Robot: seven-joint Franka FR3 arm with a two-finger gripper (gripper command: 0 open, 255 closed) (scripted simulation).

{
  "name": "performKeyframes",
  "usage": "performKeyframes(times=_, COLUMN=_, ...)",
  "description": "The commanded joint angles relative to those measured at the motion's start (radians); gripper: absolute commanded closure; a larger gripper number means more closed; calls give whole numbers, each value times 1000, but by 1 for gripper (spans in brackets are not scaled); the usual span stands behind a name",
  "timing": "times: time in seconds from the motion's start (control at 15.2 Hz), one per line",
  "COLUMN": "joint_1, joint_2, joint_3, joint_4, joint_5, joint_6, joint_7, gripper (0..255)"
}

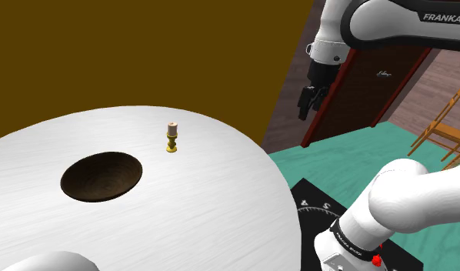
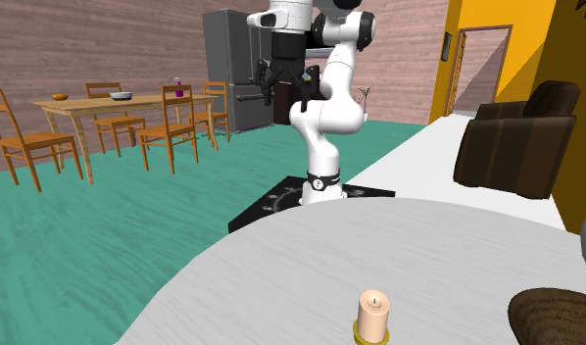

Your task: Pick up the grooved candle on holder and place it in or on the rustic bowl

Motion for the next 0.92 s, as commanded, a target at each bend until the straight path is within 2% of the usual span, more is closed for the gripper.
performKeyframes(times=0.0, joint_1=0, joint_2=0, joint_3=0, joint_4=0, joint_5=0, joint_6=0, joint_7=0, gripper=0)
performKeyframes(times=0.46, joint_1=31, joint_2=164, joint_3=83, joint_4=-7, joint_5=54, joint_6=221, joint_7=104, gripper=0)
performKeyframes(times=0.86, joint_1=47, joint_2=340, joint_3=153, joint_4=40, joint_5=66, joint_6=396, joint_7=194, gripper=0)
